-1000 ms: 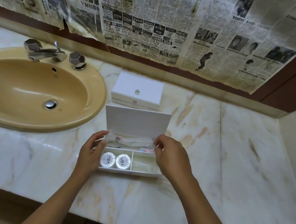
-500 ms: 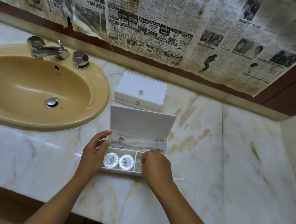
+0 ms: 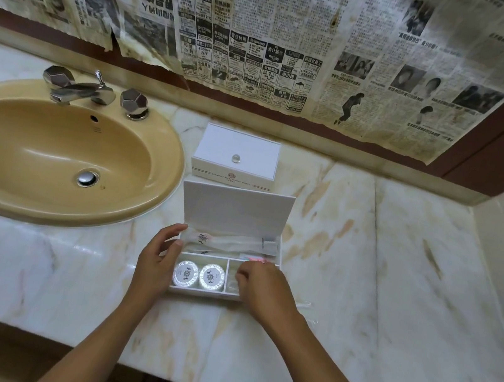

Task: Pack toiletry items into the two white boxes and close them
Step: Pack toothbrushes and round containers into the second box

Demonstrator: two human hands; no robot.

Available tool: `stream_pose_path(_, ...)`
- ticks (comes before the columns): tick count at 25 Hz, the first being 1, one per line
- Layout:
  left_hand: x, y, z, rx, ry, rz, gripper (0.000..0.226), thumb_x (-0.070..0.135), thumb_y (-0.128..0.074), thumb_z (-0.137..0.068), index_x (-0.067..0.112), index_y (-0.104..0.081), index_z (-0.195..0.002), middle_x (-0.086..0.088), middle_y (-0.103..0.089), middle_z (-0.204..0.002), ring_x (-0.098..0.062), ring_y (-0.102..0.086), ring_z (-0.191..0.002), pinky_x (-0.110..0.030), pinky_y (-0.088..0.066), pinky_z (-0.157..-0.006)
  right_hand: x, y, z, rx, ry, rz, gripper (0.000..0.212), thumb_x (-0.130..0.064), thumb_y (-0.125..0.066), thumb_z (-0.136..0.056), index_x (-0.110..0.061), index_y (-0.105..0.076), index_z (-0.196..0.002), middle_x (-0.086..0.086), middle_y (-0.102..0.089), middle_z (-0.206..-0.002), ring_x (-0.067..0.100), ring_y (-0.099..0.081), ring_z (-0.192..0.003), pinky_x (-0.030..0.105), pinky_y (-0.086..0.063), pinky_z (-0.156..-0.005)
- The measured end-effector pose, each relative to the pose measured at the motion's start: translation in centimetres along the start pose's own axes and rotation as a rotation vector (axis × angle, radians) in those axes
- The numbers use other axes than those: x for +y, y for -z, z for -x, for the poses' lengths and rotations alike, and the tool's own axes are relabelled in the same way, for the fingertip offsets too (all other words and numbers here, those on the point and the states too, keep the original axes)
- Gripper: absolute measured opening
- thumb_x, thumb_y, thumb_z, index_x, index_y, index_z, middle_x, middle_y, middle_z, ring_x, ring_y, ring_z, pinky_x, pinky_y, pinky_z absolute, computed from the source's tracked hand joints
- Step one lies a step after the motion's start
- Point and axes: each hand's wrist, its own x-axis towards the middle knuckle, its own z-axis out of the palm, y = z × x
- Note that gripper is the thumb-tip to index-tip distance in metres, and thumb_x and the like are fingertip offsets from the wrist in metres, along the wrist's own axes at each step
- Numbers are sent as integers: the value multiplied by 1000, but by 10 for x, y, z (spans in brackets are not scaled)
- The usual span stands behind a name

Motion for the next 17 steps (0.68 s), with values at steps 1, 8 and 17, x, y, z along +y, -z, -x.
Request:
stream_pose_path(1, 0, 0, 0, 1, 1, 0, 31, 7, -51, -98, 31, -62, -114, 6, -63, -118, 8, -58, -98, -3, -42, -79, 2, 2, 0, 12, 5, -19, 21, -13, -46, -91, -12, -67, -85, 7, -62, -84, 23, -51, -77, 25, -33, -66)
stream_pose_path(8, 0, -2, 0, 13, -6, -25, 30, 6, -51, -99, 27, -63, -116, 2, -62, -121, 14, -56, -99, -2, -41, -82, 13, 39, 7, 220, 27, -153, 18, -18, -55, -93, -16, -73, -99, 1, -72, -91, 18, -65, -82, 30, -52, -76)
stream_pose_path(17, 0, -4, 1, 32, -1, -43, 31, 7, -50, -99, 31, -62, -114, 3, -62, -122, 16, -55, -100, -5, -41, -82, 79, 35, 14, 76, -218, -55, 27, -11, -59, -88, -21, -68, -111, -2, -63, -114, 16, -59, -103, 25, -45, -86)
